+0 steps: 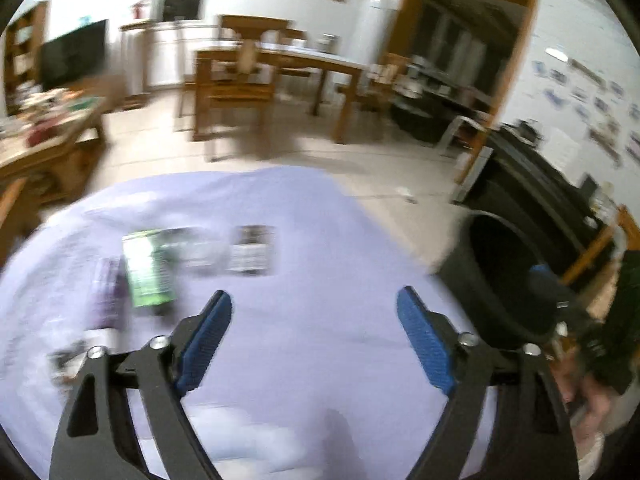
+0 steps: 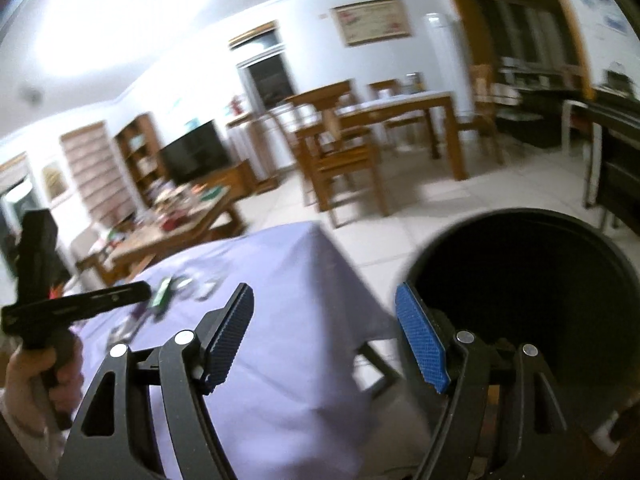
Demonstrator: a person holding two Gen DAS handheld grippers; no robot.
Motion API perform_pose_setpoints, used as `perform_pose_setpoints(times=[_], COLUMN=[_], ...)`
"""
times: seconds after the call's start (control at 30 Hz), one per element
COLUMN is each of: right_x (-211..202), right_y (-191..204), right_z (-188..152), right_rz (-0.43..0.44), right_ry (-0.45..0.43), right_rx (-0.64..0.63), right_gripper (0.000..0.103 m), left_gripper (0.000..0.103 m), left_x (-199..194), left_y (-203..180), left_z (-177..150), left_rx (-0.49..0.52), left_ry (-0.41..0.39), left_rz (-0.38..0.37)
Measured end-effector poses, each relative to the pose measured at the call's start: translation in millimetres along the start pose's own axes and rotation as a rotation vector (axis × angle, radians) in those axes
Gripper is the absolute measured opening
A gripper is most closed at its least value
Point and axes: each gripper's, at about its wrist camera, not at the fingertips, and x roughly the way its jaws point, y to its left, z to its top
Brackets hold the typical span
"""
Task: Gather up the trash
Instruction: 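Grasp the purple tube with left tool while right tool grasps the green gum pack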
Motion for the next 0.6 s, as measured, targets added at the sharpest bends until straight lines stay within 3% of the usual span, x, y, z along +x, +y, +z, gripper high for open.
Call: perform_pose_setpoints(times=[0.13,0.23,0.4,0.5,0.6], right_x=[29,54,93,122,149], right_y=[55,103,172,206,235], right_z=[8,15,17,17,10], right_rz=[0.102,0.167,0.226,0.236,0.219], right_ry=[0.076,0.135,0.235,0.298,0.347], right_rx=[-0.066,-0.113,-0.209,-0.237,-0.277], right_gripper=[0.061,0.061,0.048,0.048,0.048], left_gripper=[0.048,0.048,0.040,0.029,0.026], left_x=[3,18,45,49,48], left_y=[63,90,113,124,136], left_z=[-2,0,0,4,1], left_rx=[-0.046,-0.052,-0.044,-0.044,-0.074], left_ry=[0.061,0.108,0.173,0.164,0.147], left_rz=[0.119,0.152,0.134,0.108,0.069])
